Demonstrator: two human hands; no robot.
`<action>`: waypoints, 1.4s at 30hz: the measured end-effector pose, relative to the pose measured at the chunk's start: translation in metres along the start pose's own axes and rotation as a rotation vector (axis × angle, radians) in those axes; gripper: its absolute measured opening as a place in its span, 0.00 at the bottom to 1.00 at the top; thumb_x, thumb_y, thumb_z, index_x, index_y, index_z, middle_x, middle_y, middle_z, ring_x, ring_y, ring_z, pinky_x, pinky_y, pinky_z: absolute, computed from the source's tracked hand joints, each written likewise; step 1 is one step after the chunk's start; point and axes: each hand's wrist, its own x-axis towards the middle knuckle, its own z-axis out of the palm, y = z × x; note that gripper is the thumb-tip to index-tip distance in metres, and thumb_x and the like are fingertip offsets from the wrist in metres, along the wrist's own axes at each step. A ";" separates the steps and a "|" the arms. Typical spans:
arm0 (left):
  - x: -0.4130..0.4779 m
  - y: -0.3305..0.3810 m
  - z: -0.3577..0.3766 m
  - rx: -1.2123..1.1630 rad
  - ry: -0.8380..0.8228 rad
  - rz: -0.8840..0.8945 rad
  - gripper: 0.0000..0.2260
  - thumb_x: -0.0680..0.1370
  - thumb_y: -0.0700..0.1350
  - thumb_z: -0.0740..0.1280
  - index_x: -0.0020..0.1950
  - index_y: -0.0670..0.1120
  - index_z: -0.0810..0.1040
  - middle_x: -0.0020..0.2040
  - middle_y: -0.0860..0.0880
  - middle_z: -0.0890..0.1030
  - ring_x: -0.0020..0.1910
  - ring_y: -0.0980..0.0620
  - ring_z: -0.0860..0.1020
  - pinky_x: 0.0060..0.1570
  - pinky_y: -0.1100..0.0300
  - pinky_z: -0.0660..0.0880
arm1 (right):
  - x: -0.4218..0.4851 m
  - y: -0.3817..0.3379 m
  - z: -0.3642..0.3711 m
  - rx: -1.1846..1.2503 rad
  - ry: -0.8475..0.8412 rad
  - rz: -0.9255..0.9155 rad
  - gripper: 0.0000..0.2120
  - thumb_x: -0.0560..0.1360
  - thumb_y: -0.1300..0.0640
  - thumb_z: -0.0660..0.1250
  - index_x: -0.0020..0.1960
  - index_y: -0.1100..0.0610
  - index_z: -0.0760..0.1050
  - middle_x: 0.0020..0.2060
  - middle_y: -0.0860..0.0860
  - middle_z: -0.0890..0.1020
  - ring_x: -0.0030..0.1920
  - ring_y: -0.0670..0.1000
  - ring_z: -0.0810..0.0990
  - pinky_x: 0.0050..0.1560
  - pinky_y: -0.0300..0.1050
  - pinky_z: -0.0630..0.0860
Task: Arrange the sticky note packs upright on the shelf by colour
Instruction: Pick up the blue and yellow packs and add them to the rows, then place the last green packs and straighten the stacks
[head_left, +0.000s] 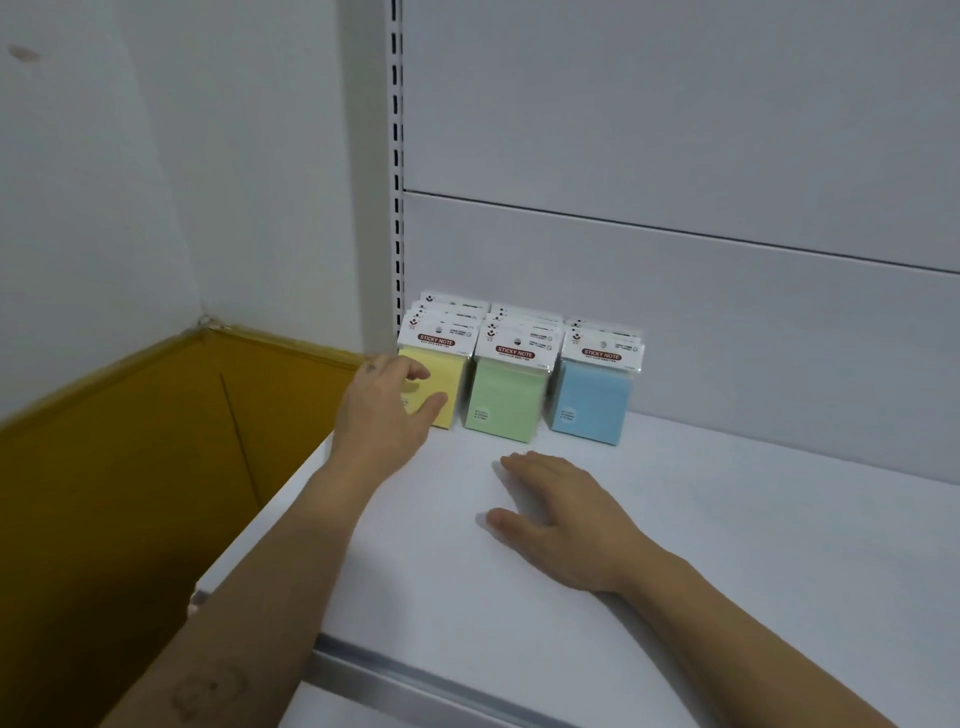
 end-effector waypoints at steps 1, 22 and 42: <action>-0.002 0.007 0.001 0.008 -0.013 0.054 0.12 0.73 0.52 0.70 0.53 0.48 0.77 0.52 0.51 0.77 0.53 0.53 0.72 0.50 0.58 0.69 | -0.002 0.003 -0.005 0.033 0.037 0.019 0.30 0.75 0.37 0.61 0.72 0.49 0.66 0.69 0.45 0.70 0.69 0.47 0.66 0.69 0.42 0.62; -0.009 0.188 0.061 0.086 -0.377 0.592 0.28 0.74 0.64 0.60 0.70 0.53 0.66 0.68 0.54 0.71 0.69 0.52 0.63 0.67 0.53 0.60 | -0.074 0.108 -0.121 -0.358 0.385 0.382 0.34 0.75 0.33 0.53 0.77 0.43 0.51 0.77 0.47 0.53 0.77 0.50 0.48 0.76 0.56 0.42; -0.093 0.455 0.198 0.109 -0.594 0.763 0.28 0.75 0.64 0.59 0.72 0.54 0.64 0.70 0.54 0.68 0.72 0.53 0.59 0.68 0.52 0.58 | -0.331 0.325 -0.221 -0.239 0.565 0.871 0.31 0.76 0.36 0.57 0.75 0.47 0.58 0.76 0.50 0.58 0.76 0.52 0.55 0.75 0.57 0.47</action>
